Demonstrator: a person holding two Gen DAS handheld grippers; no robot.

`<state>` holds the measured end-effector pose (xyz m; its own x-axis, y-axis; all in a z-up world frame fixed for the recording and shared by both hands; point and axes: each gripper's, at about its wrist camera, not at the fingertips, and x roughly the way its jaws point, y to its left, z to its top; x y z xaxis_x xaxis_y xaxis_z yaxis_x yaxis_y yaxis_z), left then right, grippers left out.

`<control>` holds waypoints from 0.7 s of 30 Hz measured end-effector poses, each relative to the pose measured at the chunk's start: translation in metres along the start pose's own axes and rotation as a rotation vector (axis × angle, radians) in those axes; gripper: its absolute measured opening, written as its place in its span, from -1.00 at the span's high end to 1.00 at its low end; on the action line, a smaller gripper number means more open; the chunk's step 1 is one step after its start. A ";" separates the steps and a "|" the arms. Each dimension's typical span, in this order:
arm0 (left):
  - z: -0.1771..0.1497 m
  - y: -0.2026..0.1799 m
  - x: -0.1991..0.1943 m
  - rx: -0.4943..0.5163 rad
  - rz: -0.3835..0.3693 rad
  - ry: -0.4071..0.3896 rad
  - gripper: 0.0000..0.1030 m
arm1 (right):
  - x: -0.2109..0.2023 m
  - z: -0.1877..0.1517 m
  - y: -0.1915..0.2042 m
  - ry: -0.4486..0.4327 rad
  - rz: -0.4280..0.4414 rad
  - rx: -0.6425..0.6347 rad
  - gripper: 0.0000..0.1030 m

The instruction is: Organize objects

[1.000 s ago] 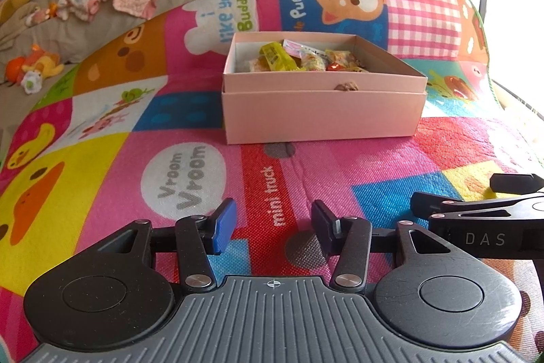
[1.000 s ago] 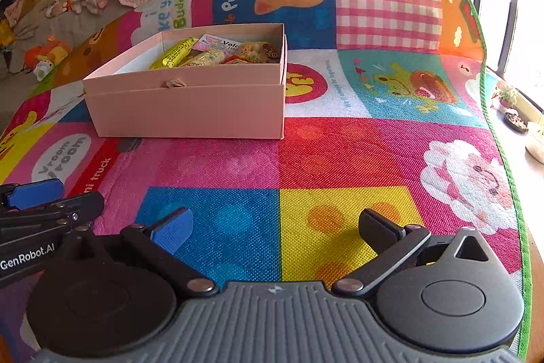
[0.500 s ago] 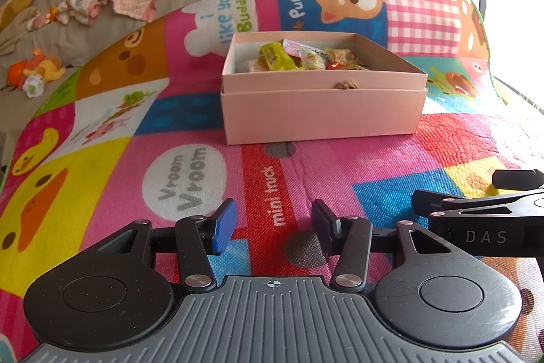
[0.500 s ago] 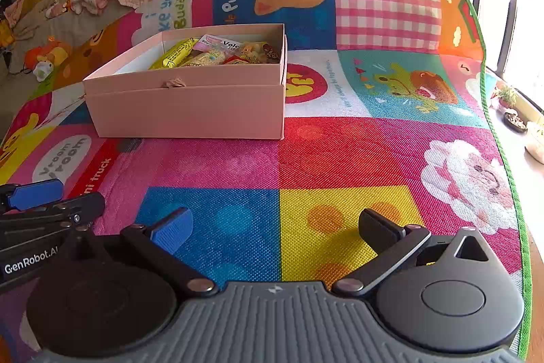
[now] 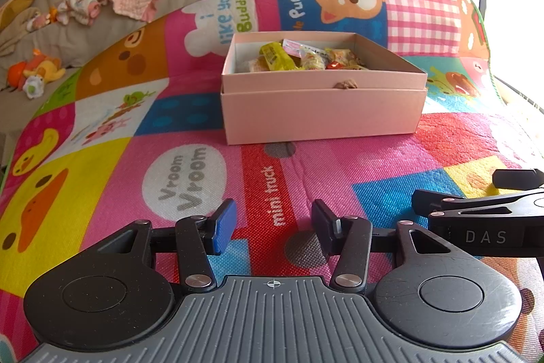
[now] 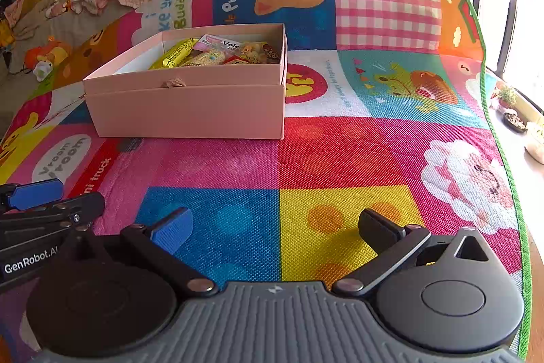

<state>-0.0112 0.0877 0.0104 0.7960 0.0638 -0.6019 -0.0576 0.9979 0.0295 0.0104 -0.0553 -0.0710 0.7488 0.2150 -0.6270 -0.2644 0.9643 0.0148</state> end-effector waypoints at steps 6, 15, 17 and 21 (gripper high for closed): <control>0.000 0.000 0.000 0.002 0.001 0.000 -0.05 | 0.001 0.001 0.001 0.000 0.000 0.000 -1.00; 0.000 0.000 0.001 0.001 0.001 0.001 -0.05 | 0.000 0.001 0.001 0.000 0.000 -0.001 -1.00; 0.000 0.000 0.001 0.001 0.001 0.001 -0.05 | 0.000 0.001 0.001 0.000 0.000 0.000 -1.00; 0.000 0.000 0.001 0.001 0.001 0.002 -0.05 | 0.000 0.001 0.001 0.000 0.000 -0.001 -1.00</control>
<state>-0.0108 0.0880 0.0100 0.7948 0.0645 -0.6034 -0.0578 0.9979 0.0305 0.0103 -0.0547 -0.0703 0.7486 0.2148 -0.6273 -0.2648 0.9642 0.0141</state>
